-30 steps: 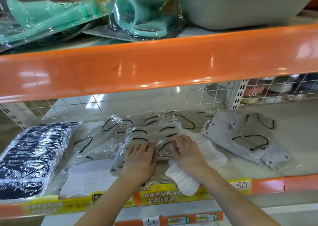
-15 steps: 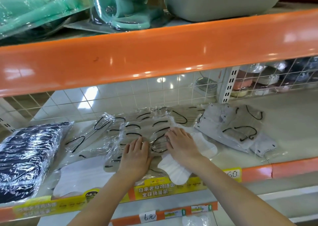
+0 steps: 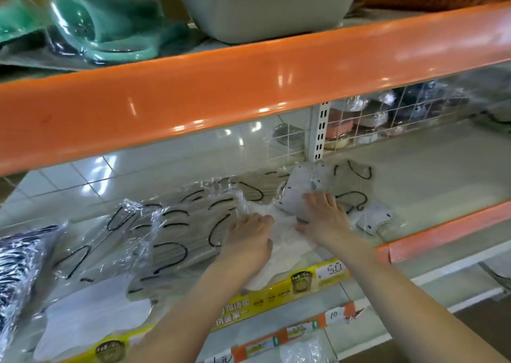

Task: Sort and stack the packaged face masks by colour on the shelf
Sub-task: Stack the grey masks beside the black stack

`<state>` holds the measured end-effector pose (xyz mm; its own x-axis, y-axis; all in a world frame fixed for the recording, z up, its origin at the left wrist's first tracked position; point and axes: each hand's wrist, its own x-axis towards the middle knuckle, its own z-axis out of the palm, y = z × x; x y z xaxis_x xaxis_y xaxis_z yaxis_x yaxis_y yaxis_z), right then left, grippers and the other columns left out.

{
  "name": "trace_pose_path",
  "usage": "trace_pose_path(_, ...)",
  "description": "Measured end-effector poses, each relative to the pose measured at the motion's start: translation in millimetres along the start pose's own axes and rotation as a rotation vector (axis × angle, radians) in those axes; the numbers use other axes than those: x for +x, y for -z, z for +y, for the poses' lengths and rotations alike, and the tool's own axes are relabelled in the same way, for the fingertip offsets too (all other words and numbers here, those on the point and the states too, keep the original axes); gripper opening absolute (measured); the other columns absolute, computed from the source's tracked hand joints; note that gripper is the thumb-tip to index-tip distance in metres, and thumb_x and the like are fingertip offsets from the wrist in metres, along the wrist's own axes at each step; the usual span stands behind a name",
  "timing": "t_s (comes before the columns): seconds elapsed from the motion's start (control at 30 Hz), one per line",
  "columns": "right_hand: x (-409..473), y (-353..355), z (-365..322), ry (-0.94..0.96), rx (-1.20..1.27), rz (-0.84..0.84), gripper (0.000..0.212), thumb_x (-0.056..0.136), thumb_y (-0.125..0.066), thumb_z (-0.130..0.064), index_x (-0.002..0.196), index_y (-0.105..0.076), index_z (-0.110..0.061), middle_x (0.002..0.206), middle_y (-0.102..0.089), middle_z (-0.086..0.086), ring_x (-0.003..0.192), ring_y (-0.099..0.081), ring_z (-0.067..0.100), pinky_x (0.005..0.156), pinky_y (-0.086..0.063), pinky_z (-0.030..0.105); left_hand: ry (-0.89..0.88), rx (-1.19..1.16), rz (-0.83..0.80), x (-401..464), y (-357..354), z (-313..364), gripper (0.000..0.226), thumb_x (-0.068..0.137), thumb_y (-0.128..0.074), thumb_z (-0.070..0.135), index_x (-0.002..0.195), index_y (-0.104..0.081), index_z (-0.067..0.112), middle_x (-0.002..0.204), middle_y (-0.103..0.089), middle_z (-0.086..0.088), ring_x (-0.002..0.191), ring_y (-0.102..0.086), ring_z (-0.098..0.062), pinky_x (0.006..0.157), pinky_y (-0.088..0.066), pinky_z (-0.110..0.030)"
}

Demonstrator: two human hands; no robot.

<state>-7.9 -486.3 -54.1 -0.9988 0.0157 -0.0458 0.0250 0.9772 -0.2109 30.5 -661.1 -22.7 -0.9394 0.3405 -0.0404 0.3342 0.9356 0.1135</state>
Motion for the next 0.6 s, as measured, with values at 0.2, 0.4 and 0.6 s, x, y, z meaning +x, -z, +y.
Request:
trace_pose_path(0.2, 3.1, 4.1, 28.9, -0.077, -0.075, 0.064, 0.073, 0.083, -0.054, -0.058, 0.141, -0.031, -0.020, 0.146, -0.031, 0.001, 0.136, -0.025, 0.024, 0.108, -0.021, 0.036, -0.159, -0.089, 0.050, 30.7, -24.4, 38.3, 0.038, 0.097, -0.040, 0.017, 0.134, -0.046, 0.017, 0.137, -0.045, -0.003, 0.126, -0.037, -0.024, 0.097, -0.033, -0.035)
trace_pose_path(0.4, 6.1, 2.7, 45.2, -0.179, -0.067, -0.012, 0.090, 0.077, -0.045, -0.075, 0.145, -0.029, -0.018, 0.149, -0.026, 0.007, 0.139, -0.021, 0.029, 0.114, -0.015, 0.041, -0.151, -0.037, -0.016, 44.6, -43.7, 48.9, 0.041, 0.092, -0.042, 0.014, 0.132, -0.045, 0.015, 0.137, -0.043, -0.006, 0.122, -0.039, -0.027, 0.093, -0.033, -0.038)
trace_pose_path(0.6, 13.8, 9.0, 47.2, -0.165, -0.061, 0.045, 0.075, 0.088, -0.043, -0.063, 0.139, -0.038, -0.009, 0.144, -0.035, 0.012, 0.137, -0.025, 0.029, 0.115, -0.018, 0.040, 0.031, 0.117, -0.101, 56.1, -38.0, 51.2, 0.038, 0.094, -0.041, 0.014, 0.132, -0.043, 0.009, 0.135, -0.041, -0.010, 0.122, -0.038, -0.031, 0.099, -0.030, -0.042)
